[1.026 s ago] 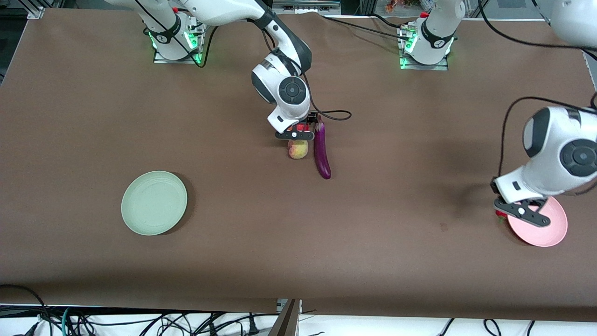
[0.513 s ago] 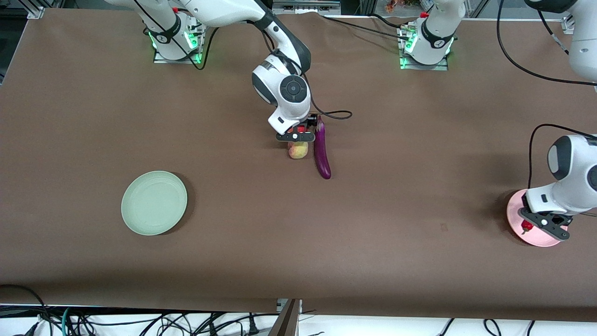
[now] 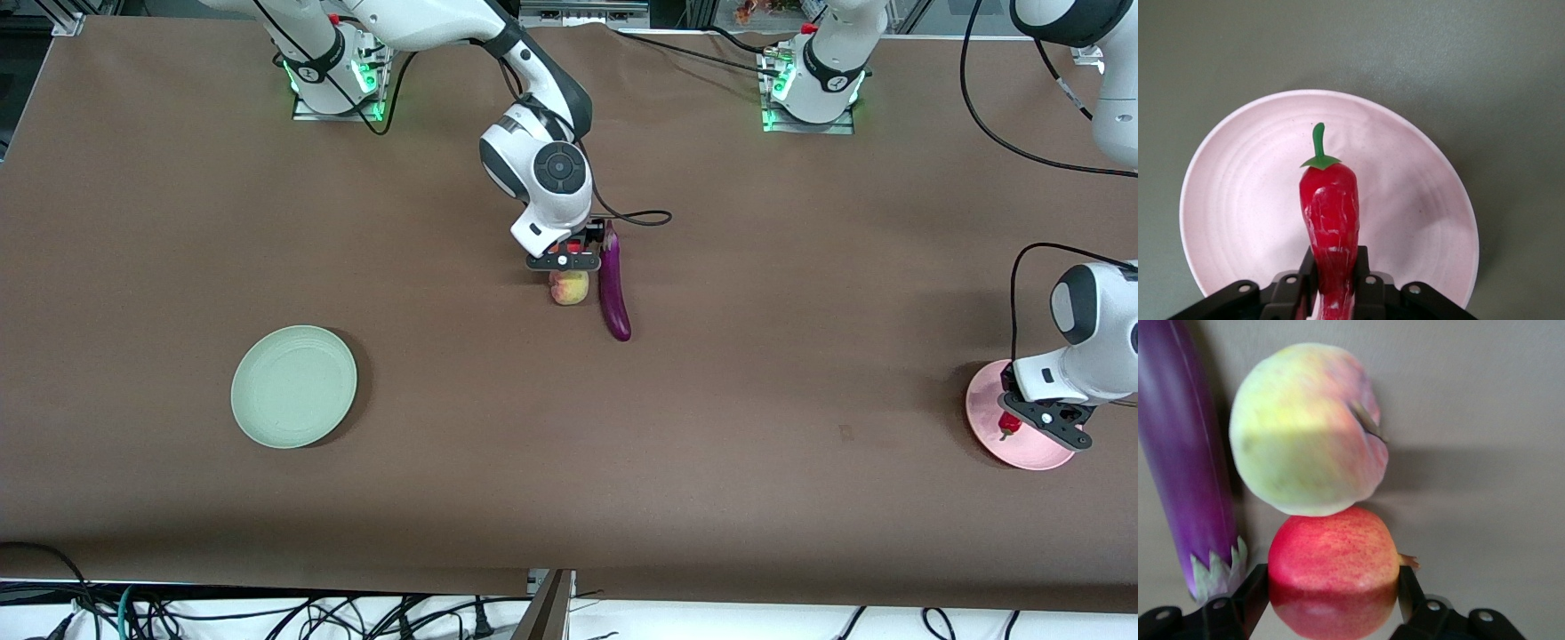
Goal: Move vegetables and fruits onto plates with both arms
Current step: 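Lower the chili onto the pink plate while the right gripper grasps the apple, then release the chili on the pink plate while the right gripper carries the apple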
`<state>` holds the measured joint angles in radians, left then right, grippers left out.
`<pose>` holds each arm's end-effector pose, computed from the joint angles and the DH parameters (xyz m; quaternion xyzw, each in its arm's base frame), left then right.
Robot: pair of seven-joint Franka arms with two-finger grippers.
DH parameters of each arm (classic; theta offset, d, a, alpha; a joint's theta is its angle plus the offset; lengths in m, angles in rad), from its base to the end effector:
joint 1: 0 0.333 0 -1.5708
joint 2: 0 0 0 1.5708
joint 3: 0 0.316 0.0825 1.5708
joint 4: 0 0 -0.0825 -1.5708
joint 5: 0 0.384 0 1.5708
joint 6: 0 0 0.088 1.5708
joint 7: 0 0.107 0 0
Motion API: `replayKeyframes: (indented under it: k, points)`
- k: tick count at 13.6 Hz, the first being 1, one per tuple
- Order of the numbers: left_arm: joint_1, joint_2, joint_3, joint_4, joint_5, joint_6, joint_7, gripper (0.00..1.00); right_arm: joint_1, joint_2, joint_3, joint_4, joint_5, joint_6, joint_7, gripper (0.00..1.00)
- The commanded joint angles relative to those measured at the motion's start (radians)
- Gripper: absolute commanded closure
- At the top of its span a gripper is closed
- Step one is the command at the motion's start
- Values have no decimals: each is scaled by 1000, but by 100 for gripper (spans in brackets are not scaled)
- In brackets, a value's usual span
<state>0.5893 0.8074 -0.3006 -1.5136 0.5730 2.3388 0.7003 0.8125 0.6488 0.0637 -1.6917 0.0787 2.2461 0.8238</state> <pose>0.6738 0.2468 0.2044 -0.9328 0.3430 0.0184 0.1088 0.4287 0.5118 0.2130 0.9977 -0.0054 -0.0677 0.0028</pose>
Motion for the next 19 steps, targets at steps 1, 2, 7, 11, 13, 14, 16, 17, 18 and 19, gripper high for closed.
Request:
replayKeyframes:
  k: [1,2,7,11,13,14,16,17,18,19]
  points:
    - [4,10,-9,27,4,-4,1,0,2,-64,-65,10,-14,-52,-23,74]
    - [4,9,-8,27,2,-4,-1,0,2,-81,-88,24,-13,-90,-37,74]
    - [4,-81,-40,27,-48,-83,1,0,-2,-113,-319,64,-2,-206,-331,74]
    - [-8,-229,-72,32,-252,-367,-36,0,-194,-106,-372,72,-3,-165,-582,75]
    - [-17,-301,-121,32,-289,-484,-152,0,-298,-81,-372,73,-4,-129,-771,75]
    - [-19,-333,-156,33,-289,-547,-239,0,-361,-72,-372,73,1,-85,-849,75]
    - [-20,-391,-250,38,-292,-634,-411,0,-439,-51,-370,73,3,-53,-951,75]
    - [-20,-407,-290,65,-292,-677,-497,0,-466,-38,-370,73,3,-33,-978,75]
    - [-22,-409,-329,107,-292,-741,-565,0,-484,-25,-370,73,3,-1,-1009,75]
    - [-25,-410,-359,146,-292,-807,-611,0,-498,-11,-370,72,4,21,-1041,75]
